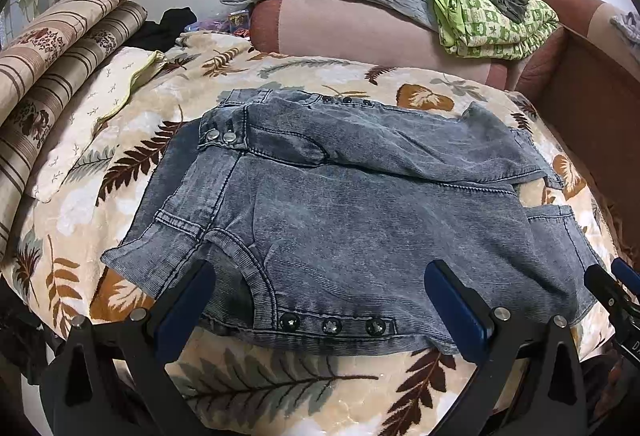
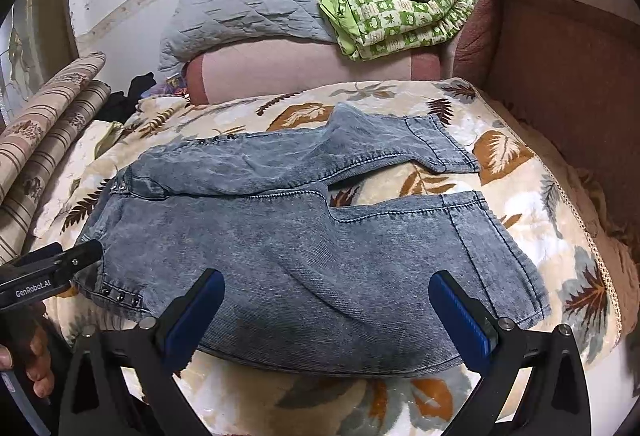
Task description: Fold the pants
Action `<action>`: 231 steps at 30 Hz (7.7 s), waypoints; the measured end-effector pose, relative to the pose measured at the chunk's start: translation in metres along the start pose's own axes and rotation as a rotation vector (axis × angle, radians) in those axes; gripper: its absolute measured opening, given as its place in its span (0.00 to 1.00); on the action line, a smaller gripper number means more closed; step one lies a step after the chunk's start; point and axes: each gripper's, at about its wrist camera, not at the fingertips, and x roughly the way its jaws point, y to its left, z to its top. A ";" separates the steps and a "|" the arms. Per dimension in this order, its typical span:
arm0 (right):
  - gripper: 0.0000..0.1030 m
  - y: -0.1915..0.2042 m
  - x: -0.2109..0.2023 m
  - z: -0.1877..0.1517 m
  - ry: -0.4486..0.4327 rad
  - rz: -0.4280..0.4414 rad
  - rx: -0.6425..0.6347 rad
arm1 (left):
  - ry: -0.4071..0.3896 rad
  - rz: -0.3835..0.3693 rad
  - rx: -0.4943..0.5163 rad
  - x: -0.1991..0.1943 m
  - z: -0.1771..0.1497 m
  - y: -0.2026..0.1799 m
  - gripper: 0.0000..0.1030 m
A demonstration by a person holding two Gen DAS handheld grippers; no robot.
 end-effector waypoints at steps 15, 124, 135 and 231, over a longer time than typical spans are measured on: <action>1.00 -0.001 0.001 -0.001 0.003 0.012 0.010 | 0.015 -0.002 -0.022 0.001 -0.001 0.008 1.00; 0.97 -0.050 -0.117 -0.034 0.020 -0.061 0.178 | -0.254 0.203 -0.166 0.022 -0.008 0.089 1.00; 0.97 -0.176 -0.005 0.001 0.151 0.171 0.639 | -0.020 0.004 -0.264 0.040 0.051 0.114 1.00; 0.78 -0.199 -0.026 -0.024 0.124 0.209 0.580 | 0.119 0.060 -0.046 0.038 0.036 0.102 0.69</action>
